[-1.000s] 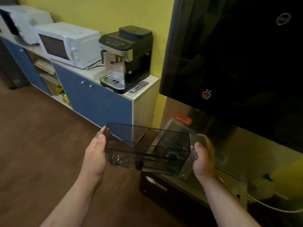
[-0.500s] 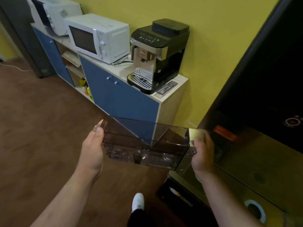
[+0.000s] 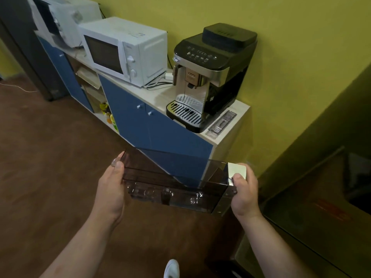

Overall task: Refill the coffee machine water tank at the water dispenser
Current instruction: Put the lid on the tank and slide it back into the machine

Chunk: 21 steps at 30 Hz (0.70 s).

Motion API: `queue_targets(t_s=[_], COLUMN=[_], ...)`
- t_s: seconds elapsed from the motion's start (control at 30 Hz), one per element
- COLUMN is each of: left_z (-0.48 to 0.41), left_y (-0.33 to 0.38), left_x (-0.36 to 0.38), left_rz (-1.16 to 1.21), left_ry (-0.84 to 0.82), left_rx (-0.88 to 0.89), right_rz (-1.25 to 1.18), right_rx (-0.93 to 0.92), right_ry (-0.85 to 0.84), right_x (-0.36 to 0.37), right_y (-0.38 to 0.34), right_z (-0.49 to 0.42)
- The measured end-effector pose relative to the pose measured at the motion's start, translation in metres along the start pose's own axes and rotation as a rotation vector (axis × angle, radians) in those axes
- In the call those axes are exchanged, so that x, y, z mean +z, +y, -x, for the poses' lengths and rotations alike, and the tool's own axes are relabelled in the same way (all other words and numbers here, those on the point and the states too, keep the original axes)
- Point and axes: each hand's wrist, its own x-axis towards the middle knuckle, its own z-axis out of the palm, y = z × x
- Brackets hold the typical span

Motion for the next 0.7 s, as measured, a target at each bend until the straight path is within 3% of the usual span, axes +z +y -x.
queue_targets(t_s=[0.27,0.7], left_z=[-0.072,-0.206], left_y=[0.021,0.042], left_x=[0.019,0.048], left_rz=[-0.017,-0.098], left_ry=[-0.058,-0.251], left_rx=[-0.019,-0.113], right_rz=[0.013,-0.009], right_rx=[-0.003,0.02], right_ry=[0.027,0.221], right_x=[0.036,0.091], right_y=[-0.002,0.001], right_z=[-0.06,-0.135])
